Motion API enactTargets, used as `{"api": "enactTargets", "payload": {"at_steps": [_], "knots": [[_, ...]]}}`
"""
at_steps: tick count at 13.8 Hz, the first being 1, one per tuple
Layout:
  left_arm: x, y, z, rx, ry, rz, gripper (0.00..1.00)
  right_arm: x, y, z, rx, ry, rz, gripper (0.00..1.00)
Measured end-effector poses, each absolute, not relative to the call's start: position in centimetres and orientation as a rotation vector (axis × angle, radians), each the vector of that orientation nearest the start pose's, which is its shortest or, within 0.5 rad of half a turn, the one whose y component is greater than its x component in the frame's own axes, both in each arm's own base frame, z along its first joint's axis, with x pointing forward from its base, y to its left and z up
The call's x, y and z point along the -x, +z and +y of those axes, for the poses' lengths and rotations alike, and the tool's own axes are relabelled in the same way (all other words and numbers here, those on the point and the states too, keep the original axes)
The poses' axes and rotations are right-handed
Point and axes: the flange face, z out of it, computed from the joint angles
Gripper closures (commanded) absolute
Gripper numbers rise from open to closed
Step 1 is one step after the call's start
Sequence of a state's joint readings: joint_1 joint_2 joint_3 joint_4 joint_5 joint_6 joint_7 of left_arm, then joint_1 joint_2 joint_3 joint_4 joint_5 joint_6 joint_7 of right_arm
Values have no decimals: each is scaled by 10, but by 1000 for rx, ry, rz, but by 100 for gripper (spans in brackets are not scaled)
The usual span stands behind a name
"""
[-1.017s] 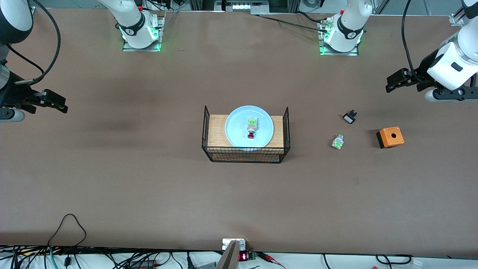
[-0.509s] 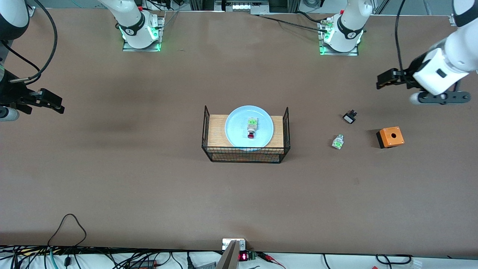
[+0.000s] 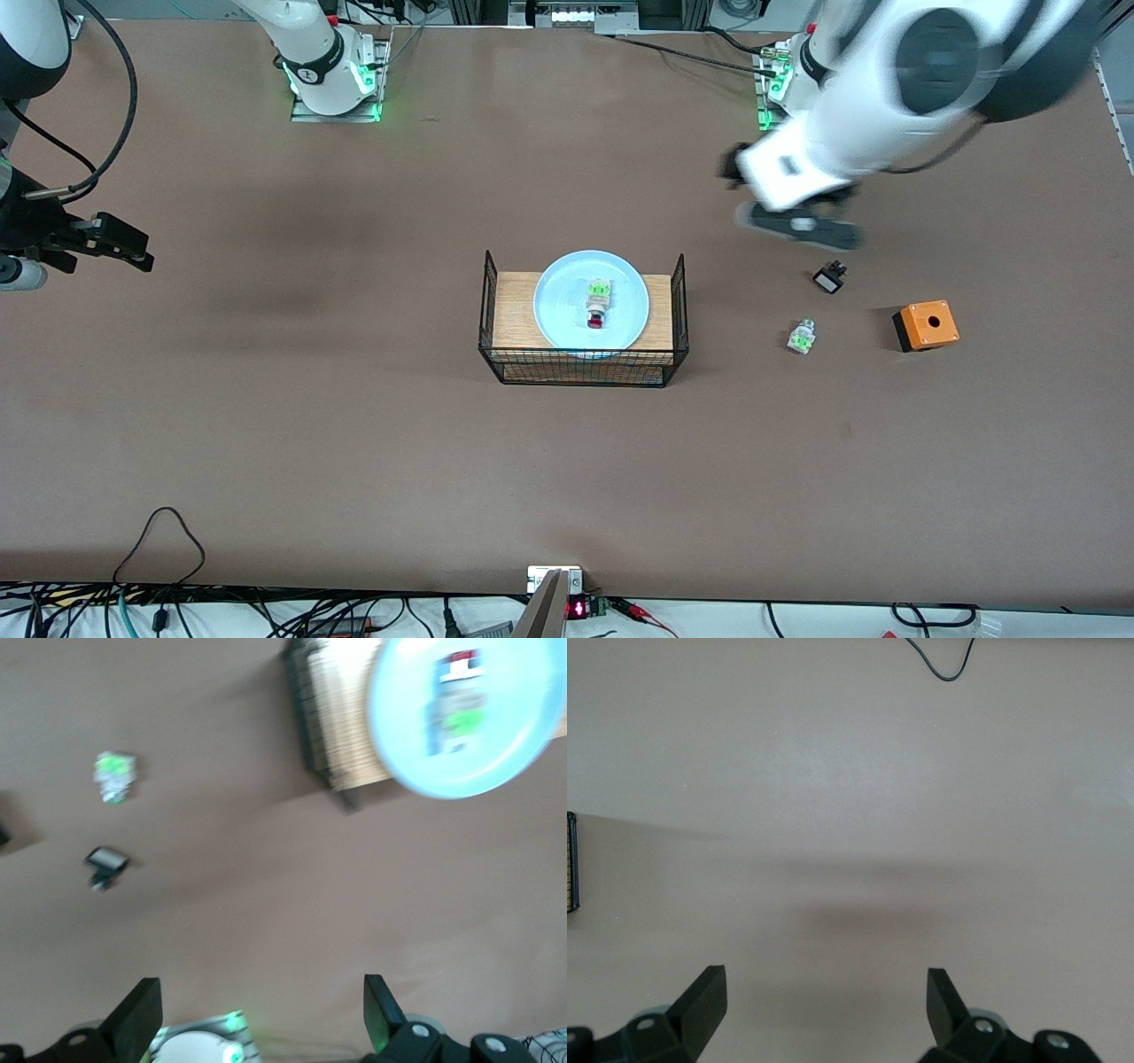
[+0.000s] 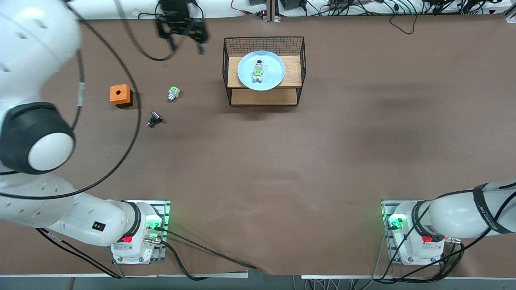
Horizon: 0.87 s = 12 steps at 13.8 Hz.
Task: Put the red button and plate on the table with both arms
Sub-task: 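Lower the left gripper and grasp the red button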
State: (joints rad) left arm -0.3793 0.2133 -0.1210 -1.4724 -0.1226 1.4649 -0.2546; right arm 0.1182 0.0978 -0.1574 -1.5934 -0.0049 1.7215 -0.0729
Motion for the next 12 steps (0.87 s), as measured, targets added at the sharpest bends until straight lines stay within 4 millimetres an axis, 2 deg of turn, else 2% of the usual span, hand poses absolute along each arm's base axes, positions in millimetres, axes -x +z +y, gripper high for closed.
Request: {"api": "enactTargets", "payload": {"at_steps": [3,8,10,12], "knots": [[-526,511,-374,3188,294,416,0,-595,572,-20,3163,-49,-56,0],[-523,422,-464,3233,178,253,0,-595,572,-20,3163,-50,-56,0],[-521,395,-482,3222,130,220,0,-595,572,-19,3163,-50,-56,0],[-526,377,-485,3207,99,215,0,-595,572,-19,3163,-51,-56,0]]}}
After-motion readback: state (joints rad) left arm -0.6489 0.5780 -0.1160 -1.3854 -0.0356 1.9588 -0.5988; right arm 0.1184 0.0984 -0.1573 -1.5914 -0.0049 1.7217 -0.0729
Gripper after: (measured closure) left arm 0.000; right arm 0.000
